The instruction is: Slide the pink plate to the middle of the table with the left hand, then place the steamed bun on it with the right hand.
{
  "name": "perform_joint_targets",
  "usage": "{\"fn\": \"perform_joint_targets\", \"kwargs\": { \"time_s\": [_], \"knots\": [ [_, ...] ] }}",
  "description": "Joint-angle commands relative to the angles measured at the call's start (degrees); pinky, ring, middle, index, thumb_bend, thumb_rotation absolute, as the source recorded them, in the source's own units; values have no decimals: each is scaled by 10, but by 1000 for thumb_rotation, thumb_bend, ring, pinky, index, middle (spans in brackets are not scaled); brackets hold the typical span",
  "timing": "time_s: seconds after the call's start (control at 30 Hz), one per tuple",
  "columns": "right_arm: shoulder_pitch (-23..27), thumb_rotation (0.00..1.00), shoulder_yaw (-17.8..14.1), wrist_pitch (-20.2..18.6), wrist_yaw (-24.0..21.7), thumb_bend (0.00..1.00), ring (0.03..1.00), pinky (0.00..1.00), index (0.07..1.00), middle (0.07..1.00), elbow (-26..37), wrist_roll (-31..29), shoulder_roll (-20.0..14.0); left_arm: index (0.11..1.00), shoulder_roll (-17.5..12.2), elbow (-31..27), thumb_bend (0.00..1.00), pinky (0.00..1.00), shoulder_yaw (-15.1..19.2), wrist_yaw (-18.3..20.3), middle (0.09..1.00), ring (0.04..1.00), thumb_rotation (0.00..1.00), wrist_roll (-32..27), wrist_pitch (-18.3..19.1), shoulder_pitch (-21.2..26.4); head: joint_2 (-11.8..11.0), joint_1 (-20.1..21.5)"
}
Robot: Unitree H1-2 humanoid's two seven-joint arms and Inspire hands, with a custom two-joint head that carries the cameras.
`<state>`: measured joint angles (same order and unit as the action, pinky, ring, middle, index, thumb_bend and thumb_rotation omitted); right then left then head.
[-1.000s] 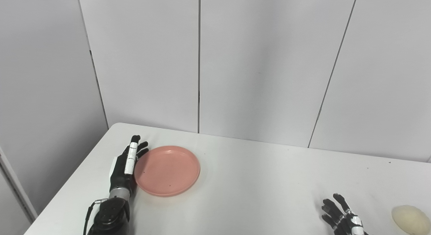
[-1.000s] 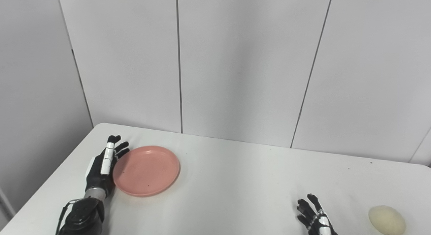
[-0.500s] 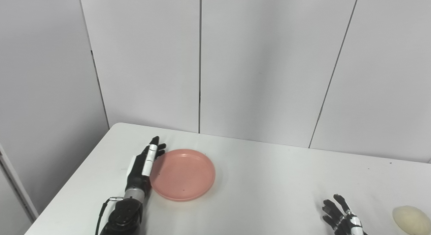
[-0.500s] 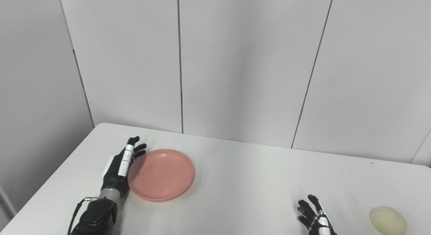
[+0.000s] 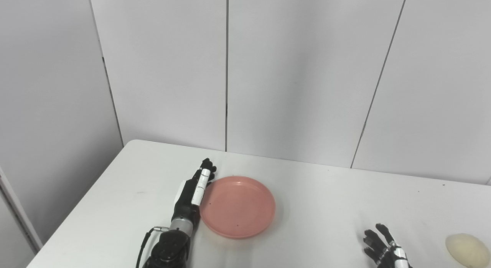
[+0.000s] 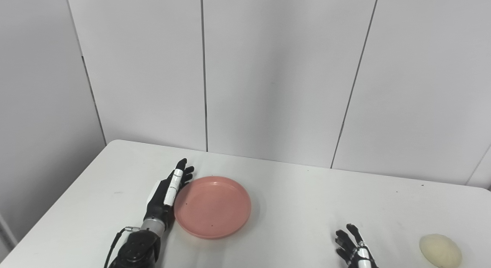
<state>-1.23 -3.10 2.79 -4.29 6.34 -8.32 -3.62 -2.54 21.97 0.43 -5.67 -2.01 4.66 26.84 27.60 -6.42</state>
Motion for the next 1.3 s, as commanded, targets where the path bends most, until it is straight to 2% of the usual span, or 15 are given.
{"fn": "perform_joint_targets", "kwargs": {
  "time_s": [0.0, 0.17, 0.4, 0.47, 0.6, 0.73, 0.87, 1.03, 1.27],
  "knots": [
    [-16, 1000, 9, -2, 2, 634, 857, 872, 904, 843, -7, 4, 13, 982, 16, -14, 772, 947, -5, 12, 931, 951, 1000, -3, 10, 1, 4, 9],
    [-17, 1000, 20, -12, 14, 608, 860, 874, 912, 858, 6, 22, 26, 991, 24, -38, 756, 964, -4, 23, 951, 952, 1000, -10, 14, -10, 17, 49],
    [-13, 1000, 39, -24, 29, 635, 838, 852, 903, 845, 15, 51, 47, 1000, 28, -62, 774, 971, -8, 41, 962, 958, 1000, -12, 17, -26, 26, 98],
    [-11, 1000, 46, -24, 33, 647, 841, 853, 912, 848, 13, 62, 53, 1000, 28, -66, 781, 988, -8, 49, 962, 965, 1000, -14, 17, -30, 30, 128],
    [-7, 1000, 58, -25, 40, 663, 851, 860, 924, 855, 8, 80, 63, 996, 29, -73, 779, 1000, -9, 59, 957, 974, 1000, -16, 20, -35, 33, 162],
    [-2, 1000, 68, -13, 46, 648, 856, 871, 918, 855, -3, 97, 70, 996, 28, -79, 785, 1000, -9, 73, 955, 978, 1000, -23, 25, -39, 33, 190],
    [0, 1000, 78, -18, 56, 620, 861, 870, 916, 855, -5, 112, 78, 994, 22, -76, 778, 1000, -5, 83, 956, 978, 1000, -27, 25, -37, 32, 222],
    [5, 1000, 85, -15, 64, 584, 866, 863, 919, 864, -16, 129, 82, 1000, 18, -70, 768, 1000, -3, 88, 961, 980, 1000, -33, 24, -31, 32, 242],
    [4, 1000, 87, -17, 69, 571, 873, 858, 920, 872, -18, 130, 83, 1000, 26, -70, 759, 978, -9, 92, 959, 957, 1000, -36, 24, -24, 32, 239]
  ]
}}
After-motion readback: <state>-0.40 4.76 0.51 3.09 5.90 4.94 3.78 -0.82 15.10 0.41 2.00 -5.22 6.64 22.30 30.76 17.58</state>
